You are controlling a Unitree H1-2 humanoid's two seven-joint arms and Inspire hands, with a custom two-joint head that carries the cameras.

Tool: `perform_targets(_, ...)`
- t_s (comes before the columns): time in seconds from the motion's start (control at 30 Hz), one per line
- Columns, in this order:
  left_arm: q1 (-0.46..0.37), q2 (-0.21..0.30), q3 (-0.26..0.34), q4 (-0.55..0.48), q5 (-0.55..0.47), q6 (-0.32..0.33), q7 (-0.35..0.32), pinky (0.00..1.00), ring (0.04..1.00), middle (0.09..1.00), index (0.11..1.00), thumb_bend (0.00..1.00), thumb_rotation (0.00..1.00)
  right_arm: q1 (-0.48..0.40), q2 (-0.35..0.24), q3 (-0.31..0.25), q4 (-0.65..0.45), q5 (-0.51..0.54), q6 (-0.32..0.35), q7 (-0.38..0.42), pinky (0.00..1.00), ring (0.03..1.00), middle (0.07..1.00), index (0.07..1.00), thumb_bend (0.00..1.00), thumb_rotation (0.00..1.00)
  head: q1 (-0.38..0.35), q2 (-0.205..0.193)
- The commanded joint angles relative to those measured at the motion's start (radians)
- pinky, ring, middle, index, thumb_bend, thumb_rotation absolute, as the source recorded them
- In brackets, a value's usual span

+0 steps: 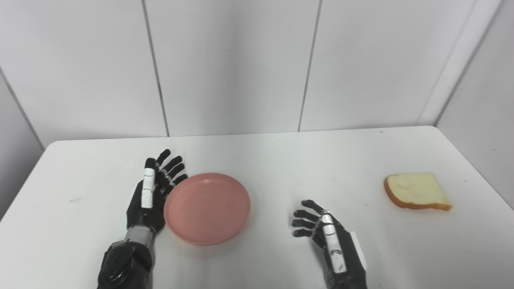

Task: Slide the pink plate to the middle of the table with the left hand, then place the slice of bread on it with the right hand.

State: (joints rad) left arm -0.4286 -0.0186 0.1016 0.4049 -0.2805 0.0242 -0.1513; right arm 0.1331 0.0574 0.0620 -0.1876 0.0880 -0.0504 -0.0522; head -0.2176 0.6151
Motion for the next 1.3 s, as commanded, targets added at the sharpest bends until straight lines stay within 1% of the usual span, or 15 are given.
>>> perform_targets(0.0,0.013,-0.005,-0.012,-0.014,0.013,0.04,0.01,0.81,0.86,0.817,0.874,0.97,0.84,0.046,0.056,0.019,-0.013,-0.016,0.01,-0.013,0.59,0.638,0.66,0.716,0.68,0.9,0.001,-0.001)
perform_targets(0.17,0.021,-0.013,-0.022,-0.039,-0.009,0.079,-0.005,0.84,0.866,0.83,0.891,0.98,0.85,0.04,0.071,0.039,-0.022,-0.048,0.023,-0.028,0.59,0.637,0.662,0.713,0.68,0.91,-0.042,0.01)
perform_targets(0.33,0.035,-0.027,-0.037,-0.071,-0.019,0.106,-0.013,0.81,0.87,0.842,0.908,1.0,0.84,0.036,0.075,0.054,-0.023,-0.076,0.023,-0.036,0.59,0.636,0.668,0.711,0.68,0.94,-0.079,0.009)
perform_targets(0.53,0.047,-0.036,-0.059,-0.052,-0.009,0.096,-0.034,0.76,0.858,0.822,0.879,1.0,0.82,0.035,0.081,0.062,-0.027,-0.077,0.026,-0.043,0.59,0.638,0.664,0.702,0.65,0.93,-0.104,0.009)
perform_targets(0.7,0.051,-0.044,-0.061,-0.045,-0.014,0.089,-0.038,0.77,0.855,0.81,0.879,1.0,0.82,0.034,0.075,0.067,-0.032,-0.096,0.031,-0.051,0.59,0.643,0.671,0.715,0.64,0.96,-0.108,0.01)
perform_targets(0.83,0.058,-0.051,-0.063,-0.05,-0.011,0.088,-0.037,0.77,0.853,0.822,0.886,1.0,0.83,0.035,0.07,0.064,-0.021,-0.146,0.0,-0.066,0.6,0.661,0.689,0.729,0.64,0.96,-0.112,0.006)
perform_targets(0.9,0.061,-0.055,-0.065,-0.051,-0.011,0.084,-0.039,0.78,0.855,0.826,0.887,1.0,0.83,0.04,0.077,0.06,-0.027,-0.204,-0.004,-0.096,0.59,0.663,0.701,0.736,0.63,0.96,-0.115,0.005)
perform_targets(0.93,0.06,-0.057,-0.065,-0.043,-0.011,0.078,-0.04,0.78,0.856,0.826,0.887,1.0,0.83,0.043,0.082,0.055,-0.04,-0.235,0.007,-0.114,0.58,0.662,0.705,0.738,0.63,0.95,-0.121,-0.001)
perform_targets(0.97,0.059,-0.058,-0.064,-0.037,-0.011,0.073,-0.042,0.78,0.85,0.816,0.881,1.0,0.81,0.044,0.086,0.052,-0.049,-0.255,0.016,-0.128,0.58,0.667,0.718,0.752,0.61,0.9,-0.123,-0.001)
perform_targets(1.03,0.056,-0.061,-0.062,-0.024,-0.013,0.065,-0.044,0.77,0.843,0.809,0.878,1.0,0.8,0.046,0.091,0.046,-0.071,-0.274,0.039,-0.144,0.58,0.675,0.731,0.761,0.59,0.86,-0.13,-0.006)
perform_targets(1.07,0.056,-0.063,-0.063,-0.013,-0.014,0.057,-0.049,0.77,0.843,0.81,0.88,0.99,0.8,0.046,0.091,0.038,-0.099,-0.279,0.064,-0.148,0.59,0.68,0.738,0.764,0.59,0.84,-0.147,-0.014)
perform_targets(1.1,0.054,-0.063,-0.065,0.006,-0.016,0.047,-0.06,0.77,0.844,0.811,0.883,0.98,0.8,0.039,0.08,0.025,-0.144,-0.283,0.103,-0.145,0.59,0.686,0.745,0.768,0.58,0.83,-0.159,-0.021)
perform_targets(1.17,0.05,-0.064,-0.067,0.035,-0.02,0.032,-0.078,0.8,0.867,0.832,0.895,0.97,0.81,0.021,0.054,0.007,-0.214,-0.303,0.165,-0.135,0.61,0.713,0.782,0.8,0.63,0.83,-0.159,-0.021)
perform_targets(1.23,0.047,-0.066,-0.072,0.059,-0.017,0.016,-0.087,0.8,0.873,0.841,0.896,0.96,0.81,-0.012,0.014,-0.021,-0.276,-0.32,0.231,-0.112,0.63,0.742,0.817,0.834,0.67,0.81,-0.172,-0.037)
perform_targets(1.27,0.046,-0.068,-0.073,0.07,-0.015,0.007,-0.09,0.8,0.873,0.841,0.895,0.96,0.81,-0.022,0.003,-0.031,-0.291,-0.323,0.251,-0.104,0.63,0.744,0.82,0.836,0.67,0.81,-0.176,-0.047)
